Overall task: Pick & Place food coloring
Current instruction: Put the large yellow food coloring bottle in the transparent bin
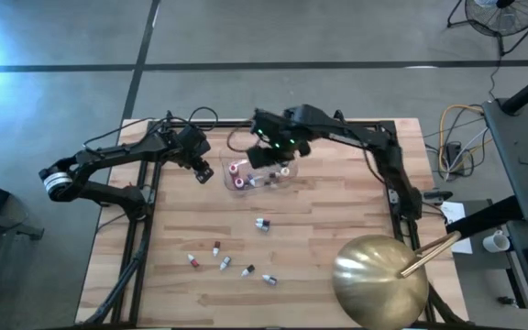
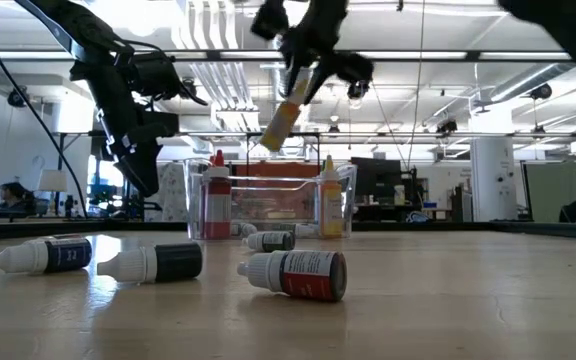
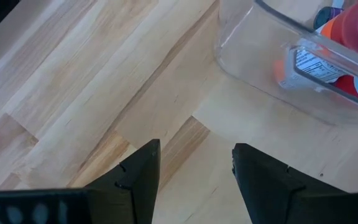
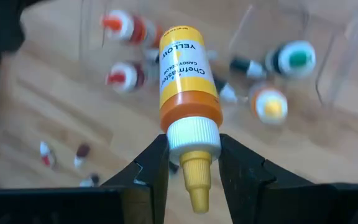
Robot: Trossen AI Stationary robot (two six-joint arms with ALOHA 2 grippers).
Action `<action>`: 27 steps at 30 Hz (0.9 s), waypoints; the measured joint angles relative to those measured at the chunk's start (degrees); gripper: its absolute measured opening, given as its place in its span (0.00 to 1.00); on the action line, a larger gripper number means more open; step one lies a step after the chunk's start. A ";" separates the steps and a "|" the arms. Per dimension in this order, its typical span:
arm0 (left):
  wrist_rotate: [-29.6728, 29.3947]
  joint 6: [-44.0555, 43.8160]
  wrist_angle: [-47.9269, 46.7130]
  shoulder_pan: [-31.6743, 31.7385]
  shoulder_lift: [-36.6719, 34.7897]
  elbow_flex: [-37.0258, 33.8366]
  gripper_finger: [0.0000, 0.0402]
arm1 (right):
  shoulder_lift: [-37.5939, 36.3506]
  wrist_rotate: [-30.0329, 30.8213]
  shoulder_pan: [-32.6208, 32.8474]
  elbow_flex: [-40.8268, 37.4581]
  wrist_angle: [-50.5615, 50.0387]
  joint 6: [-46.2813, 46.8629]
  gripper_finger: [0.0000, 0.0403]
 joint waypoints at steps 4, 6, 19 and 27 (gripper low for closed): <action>0.01 0.02 0.05 0.00 0.00 0.00 0.43 | 5.83 -1.07 -3.35 4.15 0.23 -2.77 0.26; 0.00 -0.01 0.01 0.00 0.00 0.00 0.43 | 7.31 -3.31 -4.99 3.52 0.83 -3.26 0.26; 0.00 -0.37 -0.11 0.02 0.00 0.00 0.43 | 12.05 -2.52 -10.25 4.22 -1.10 -3.61 0.26; 0.00 -0.38 -0.07 0.04 0.00 0.00 0.43 | 12.21 -5.19 -12.63 4.15 -1.97 -2.06 0.26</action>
